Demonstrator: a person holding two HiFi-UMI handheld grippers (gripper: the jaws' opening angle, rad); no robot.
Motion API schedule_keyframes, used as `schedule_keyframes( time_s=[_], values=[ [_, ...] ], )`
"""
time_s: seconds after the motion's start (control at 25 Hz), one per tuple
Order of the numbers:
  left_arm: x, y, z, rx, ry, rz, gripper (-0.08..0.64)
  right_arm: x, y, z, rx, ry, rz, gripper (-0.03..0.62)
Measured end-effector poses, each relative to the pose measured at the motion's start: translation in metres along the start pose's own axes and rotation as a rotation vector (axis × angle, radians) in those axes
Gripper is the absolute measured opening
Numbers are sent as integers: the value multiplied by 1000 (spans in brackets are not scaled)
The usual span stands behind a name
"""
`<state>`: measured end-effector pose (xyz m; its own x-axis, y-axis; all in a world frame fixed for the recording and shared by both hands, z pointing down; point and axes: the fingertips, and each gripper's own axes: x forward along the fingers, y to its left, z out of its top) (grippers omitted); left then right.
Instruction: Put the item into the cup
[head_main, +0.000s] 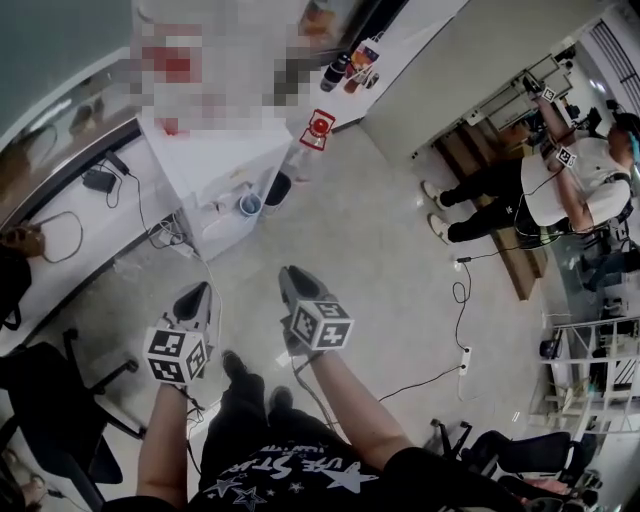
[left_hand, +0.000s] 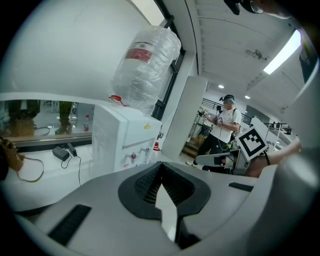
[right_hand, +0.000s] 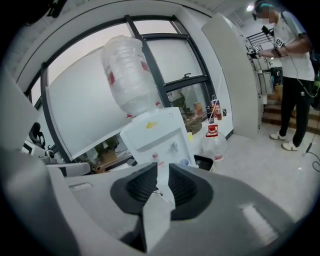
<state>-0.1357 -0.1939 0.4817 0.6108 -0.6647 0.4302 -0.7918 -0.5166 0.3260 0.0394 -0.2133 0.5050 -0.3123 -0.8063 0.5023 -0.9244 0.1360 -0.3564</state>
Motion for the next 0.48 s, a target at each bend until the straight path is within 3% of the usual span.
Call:
schedule_keyframes(
  time_s=[0.48],
  values=[
    [-36,-56,-24,-11,-21,52,5,-63,7,-20,-8,-7,108,71]
  ],
)
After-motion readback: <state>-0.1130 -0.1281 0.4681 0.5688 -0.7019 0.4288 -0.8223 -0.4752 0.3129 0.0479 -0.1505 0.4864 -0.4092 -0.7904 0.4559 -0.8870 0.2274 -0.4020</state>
